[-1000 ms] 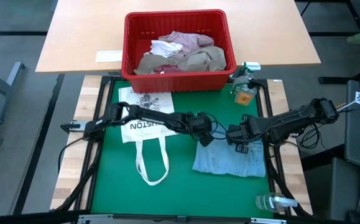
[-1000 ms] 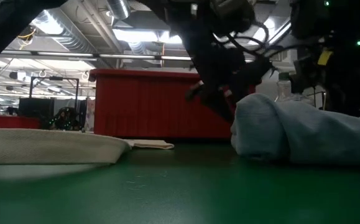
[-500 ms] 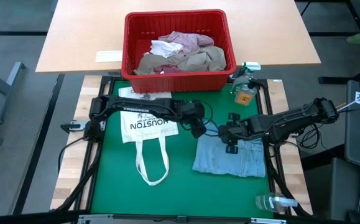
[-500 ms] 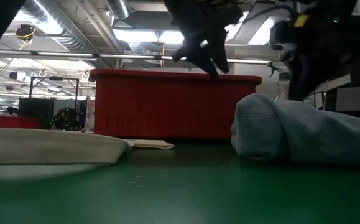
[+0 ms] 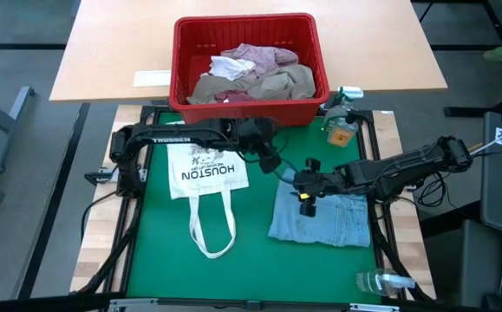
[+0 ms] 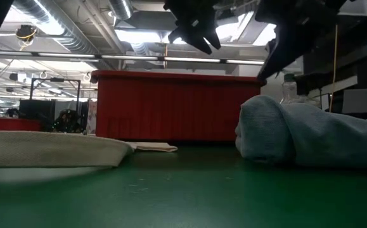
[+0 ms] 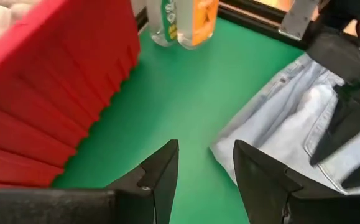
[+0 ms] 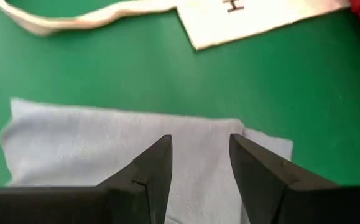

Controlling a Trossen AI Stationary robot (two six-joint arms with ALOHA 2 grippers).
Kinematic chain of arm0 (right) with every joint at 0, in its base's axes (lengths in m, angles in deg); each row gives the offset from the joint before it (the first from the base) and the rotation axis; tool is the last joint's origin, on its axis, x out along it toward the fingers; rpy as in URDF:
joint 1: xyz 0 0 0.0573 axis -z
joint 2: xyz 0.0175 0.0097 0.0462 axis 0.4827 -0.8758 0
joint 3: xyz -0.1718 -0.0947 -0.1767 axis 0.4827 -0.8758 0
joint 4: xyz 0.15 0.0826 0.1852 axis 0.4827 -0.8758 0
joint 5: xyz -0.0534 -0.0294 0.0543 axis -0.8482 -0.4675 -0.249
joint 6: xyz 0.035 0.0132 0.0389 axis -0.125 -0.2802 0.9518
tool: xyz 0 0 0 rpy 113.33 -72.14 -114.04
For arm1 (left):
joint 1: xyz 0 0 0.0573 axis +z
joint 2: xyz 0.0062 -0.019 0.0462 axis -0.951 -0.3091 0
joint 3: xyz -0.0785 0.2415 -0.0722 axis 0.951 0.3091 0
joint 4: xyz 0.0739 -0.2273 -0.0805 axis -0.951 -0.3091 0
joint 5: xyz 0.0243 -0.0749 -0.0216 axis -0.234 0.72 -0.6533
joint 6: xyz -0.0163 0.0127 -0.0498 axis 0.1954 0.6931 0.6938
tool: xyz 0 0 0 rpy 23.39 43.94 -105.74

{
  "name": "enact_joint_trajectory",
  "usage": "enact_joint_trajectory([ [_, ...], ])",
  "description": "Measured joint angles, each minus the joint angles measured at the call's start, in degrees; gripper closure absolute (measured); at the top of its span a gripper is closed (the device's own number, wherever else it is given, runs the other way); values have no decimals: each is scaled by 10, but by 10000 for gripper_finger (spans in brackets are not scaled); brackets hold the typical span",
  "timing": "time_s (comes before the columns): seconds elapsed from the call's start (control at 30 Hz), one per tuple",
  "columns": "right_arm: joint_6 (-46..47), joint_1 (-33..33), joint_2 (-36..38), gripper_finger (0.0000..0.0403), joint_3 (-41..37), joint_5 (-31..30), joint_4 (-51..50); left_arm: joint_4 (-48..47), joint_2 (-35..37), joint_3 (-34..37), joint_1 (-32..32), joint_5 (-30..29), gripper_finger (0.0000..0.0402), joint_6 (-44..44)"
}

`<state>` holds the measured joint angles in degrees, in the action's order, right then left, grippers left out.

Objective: Fold laundry
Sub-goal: Remove the gray shorts from the red bin

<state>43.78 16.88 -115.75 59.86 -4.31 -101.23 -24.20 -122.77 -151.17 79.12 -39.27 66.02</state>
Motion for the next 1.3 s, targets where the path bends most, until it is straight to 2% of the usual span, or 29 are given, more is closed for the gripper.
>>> enact_joint_trajectory([
  [0.27, 3, 0, 0, 242, 0, 0, 44, -8, 10, 0, 15, 1, 253, -4],
  [0.43, 4, 0, -3, 242, 0, 0, 58, 1, 27, 0, 50, 1, 253, -4],
  [0.6, 4, 0, -4, 242, 0, 0, 69, 29, 34, 0, 103, 1, 253, -27],
  [0.83, 4, 0, -5, 242, 1, -1, 67, 120, 36, 0, 192, 0, 253, -48],
  [1.3, 4, 0, -5, 242, 1, -65, 77, 184, 18, 0, 346, 5, 253, -46],
])
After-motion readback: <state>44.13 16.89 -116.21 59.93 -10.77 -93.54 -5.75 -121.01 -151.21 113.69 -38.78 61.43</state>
